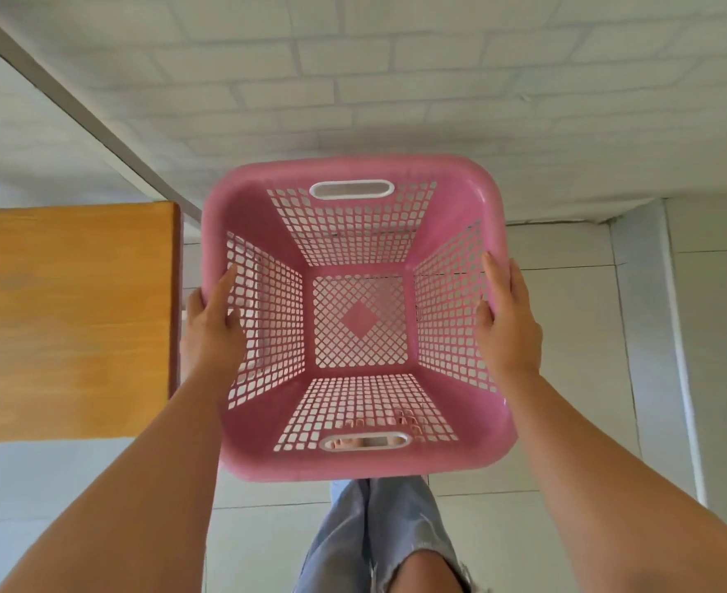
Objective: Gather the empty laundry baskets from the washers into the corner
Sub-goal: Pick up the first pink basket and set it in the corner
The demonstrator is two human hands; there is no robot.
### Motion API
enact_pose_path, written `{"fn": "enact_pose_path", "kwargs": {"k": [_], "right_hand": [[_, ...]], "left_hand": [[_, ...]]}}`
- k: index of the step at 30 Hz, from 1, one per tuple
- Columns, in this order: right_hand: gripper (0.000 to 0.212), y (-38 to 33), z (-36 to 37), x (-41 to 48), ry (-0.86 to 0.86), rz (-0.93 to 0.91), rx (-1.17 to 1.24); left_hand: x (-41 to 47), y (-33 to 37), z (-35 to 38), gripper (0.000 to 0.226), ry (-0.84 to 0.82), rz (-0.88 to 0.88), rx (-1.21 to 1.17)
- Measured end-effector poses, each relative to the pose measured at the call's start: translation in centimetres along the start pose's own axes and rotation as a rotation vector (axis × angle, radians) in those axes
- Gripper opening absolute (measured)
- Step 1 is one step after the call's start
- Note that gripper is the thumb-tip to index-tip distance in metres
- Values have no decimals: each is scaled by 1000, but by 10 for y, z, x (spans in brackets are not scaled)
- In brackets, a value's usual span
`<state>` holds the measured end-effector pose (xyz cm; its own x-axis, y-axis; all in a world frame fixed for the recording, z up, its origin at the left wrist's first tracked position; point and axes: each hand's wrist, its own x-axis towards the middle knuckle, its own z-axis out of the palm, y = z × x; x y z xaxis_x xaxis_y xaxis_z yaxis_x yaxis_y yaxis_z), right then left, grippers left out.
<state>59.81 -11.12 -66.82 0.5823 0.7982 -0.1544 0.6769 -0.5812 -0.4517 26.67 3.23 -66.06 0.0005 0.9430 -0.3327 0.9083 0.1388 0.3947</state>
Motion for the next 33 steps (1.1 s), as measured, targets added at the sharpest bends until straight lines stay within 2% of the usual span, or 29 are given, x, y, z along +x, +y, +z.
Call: {"fn": "enact_pose_path", "kwargs": {"k": [6, 18, 27, 33], "right_hand": [[66, 13, 40, 23, 2, 9, 25], [67, 5, 68, 52, 24, -36, -31], [67, -11, 55, 44, -55, 15, -233], [65, -26, 18, -16, -172, 62, -272]], "left_hand": [[31, -11, 34, 63, -6, -20, -61], [72, -18, 46, 56, -49, -5, 57], [74, -3, 35, 76, -174, -83, 234], [37, 30, 15, 72, -201, 18, 252]]}}
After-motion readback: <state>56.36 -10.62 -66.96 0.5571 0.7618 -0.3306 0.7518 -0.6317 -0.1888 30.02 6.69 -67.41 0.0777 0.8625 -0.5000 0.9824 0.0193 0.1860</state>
